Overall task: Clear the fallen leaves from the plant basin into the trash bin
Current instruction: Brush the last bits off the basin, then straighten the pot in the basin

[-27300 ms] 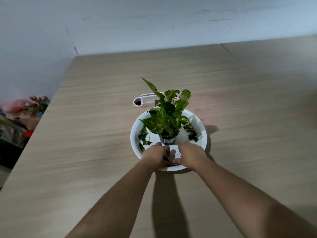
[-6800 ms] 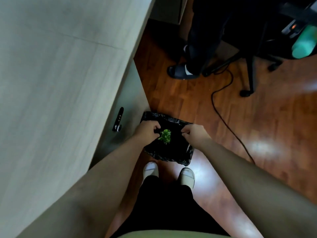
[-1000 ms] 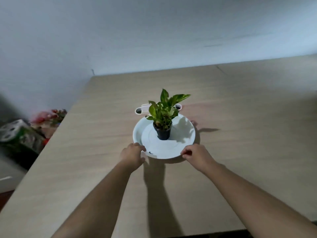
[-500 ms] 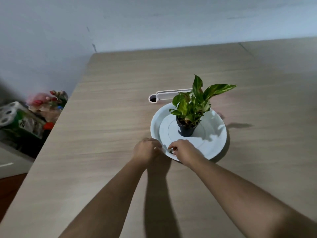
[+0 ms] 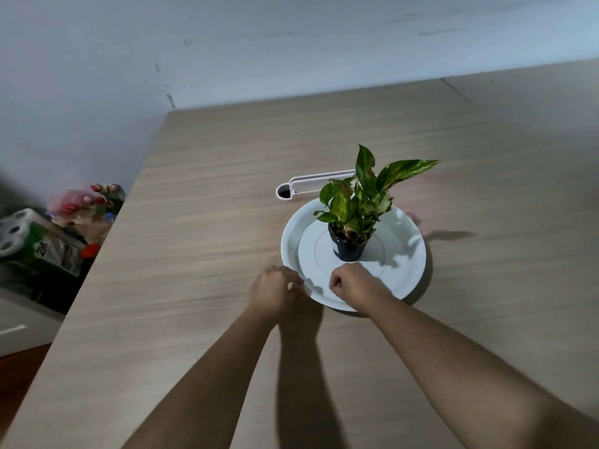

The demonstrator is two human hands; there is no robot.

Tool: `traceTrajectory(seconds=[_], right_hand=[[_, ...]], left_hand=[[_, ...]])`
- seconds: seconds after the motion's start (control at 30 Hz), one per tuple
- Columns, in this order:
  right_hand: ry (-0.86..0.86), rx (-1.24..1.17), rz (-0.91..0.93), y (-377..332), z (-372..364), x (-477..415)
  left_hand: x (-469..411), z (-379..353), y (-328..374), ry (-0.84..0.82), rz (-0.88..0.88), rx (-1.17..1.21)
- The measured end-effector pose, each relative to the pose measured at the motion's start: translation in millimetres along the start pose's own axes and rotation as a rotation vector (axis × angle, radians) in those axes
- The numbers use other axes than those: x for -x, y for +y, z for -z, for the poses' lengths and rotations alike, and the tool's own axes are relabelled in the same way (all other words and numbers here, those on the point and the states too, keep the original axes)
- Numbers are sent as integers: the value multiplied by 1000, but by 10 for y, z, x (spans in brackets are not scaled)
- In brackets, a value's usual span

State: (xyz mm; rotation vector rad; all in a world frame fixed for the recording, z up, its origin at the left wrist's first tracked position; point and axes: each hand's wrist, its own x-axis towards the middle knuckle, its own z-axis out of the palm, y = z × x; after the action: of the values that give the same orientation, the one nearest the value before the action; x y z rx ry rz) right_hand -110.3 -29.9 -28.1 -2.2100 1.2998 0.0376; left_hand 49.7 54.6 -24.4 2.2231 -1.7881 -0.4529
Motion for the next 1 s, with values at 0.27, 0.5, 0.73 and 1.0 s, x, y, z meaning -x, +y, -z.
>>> traceTrajectory(seconds=[0.27, 0.5, 0.73, 1.0], right_hand=[[269, -438, -84, 565, 386, 536], [552, -455, -298, 1589, 789, 1455], [673, -494, -568, 2700, 635, 2603], [969, -379, -761, 3393, 255, 3579]], left_hand=[[18, -158, 722, 7, -196, -73], [42, -827, 2067, -303, -554, -232], [504, -1770, 3133, -572, -761, -318], [626, -2386, 3961, -430, -763, -295]])
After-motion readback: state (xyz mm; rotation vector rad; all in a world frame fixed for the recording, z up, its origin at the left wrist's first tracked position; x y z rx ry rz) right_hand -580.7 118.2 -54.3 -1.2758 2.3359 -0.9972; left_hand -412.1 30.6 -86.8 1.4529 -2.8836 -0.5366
